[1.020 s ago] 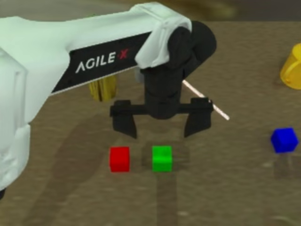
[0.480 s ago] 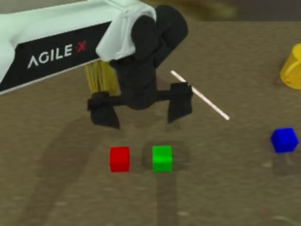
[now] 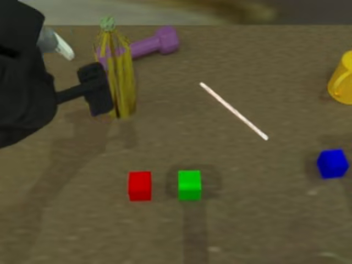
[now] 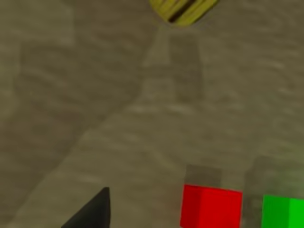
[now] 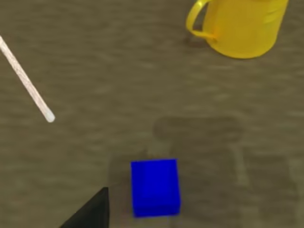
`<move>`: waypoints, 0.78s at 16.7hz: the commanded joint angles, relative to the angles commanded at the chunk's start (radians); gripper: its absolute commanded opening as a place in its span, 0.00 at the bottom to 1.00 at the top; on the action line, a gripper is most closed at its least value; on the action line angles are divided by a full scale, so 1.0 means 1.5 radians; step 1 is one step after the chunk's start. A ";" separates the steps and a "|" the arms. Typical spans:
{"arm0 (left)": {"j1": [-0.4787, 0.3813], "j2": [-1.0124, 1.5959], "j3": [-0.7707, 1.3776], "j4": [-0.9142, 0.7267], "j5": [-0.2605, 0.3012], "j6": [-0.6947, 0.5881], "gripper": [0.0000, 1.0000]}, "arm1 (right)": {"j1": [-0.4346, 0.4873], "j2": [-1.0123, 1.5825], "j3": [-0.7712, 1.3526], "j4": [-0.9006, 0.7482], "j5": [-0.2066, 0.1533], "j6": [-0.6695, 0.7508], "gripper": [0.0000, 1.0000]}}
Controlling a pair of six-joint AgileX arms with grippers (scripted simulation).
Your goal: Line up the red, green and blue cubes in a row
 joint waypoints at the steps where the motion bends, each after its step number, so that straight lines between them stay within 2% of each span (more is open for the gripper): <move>1: 0.028 -0.076 -0.063 0.037 0.000 0.024 1.00 | 0.005 0.071 0.042 -0.035 0.000 0.001 1.00; 7: 0.172 -0.488 -0.411 0.250 0.005 0.193 1.00 | 0.032 0.444 0.284 -0.233 0.001 0.006 1.00; 13: 0.258 -0.754 -0.625 0.420 0.018 0.353 1.00 | 0.052 0.684 0.468 -0.361 0.001 0.009 1.00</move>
